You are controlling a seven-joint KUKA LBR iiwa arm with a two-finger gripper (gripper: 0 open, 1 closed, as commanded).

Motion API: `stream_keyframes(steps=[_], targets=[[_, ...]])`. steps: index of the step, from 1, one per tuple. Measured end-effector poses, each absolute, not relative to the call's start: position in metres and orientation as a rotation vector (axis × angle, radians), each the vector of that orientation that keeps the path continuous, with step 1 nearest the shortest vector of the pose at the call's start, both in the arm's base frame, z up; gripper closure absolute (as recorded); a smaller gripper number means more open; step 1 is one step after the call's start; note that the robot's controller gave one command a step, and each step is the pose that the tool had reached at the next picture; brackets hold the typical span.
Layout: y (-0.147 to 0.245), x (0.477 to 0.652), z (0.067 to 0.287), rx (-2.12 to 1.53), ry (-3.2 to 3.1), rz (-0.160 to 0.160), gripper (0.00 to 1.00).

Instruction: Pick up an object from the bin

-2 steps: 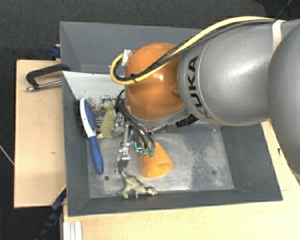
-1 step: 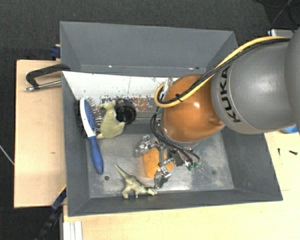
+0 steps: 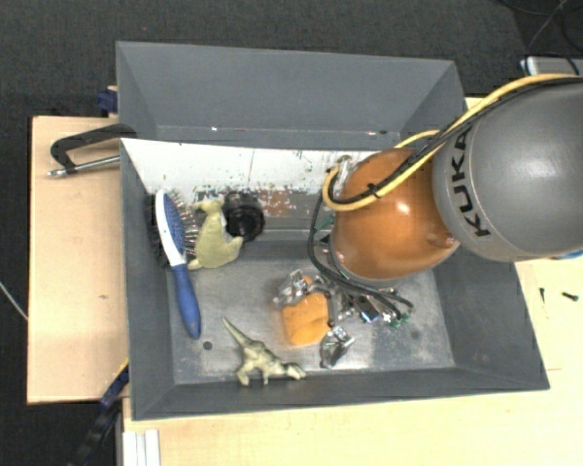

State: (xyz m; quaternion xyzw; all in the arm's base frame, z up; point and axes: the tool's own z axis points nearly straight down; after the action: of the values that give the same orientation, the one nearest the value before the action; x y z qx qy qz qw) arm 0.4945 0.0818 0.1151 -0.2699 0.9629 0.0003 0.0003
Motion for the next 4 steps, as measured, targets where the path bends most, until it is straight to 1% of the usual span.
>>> stream_keyframes(steps=[1, 2, 3, 4], targets=[[0.132, 0.494, 0.111, -1.548, 2.726, 0.004, 0.0], [0.048, 0.501, 0.071, -1.618, 2.688, 0.004, 0.0], [0.069, 0.556, 0.072, -1.398, 2.809, 0.001, 0.0], [0.071, 0.558, 0.074, -1.395, 2.802, 0.004, 1.0]])
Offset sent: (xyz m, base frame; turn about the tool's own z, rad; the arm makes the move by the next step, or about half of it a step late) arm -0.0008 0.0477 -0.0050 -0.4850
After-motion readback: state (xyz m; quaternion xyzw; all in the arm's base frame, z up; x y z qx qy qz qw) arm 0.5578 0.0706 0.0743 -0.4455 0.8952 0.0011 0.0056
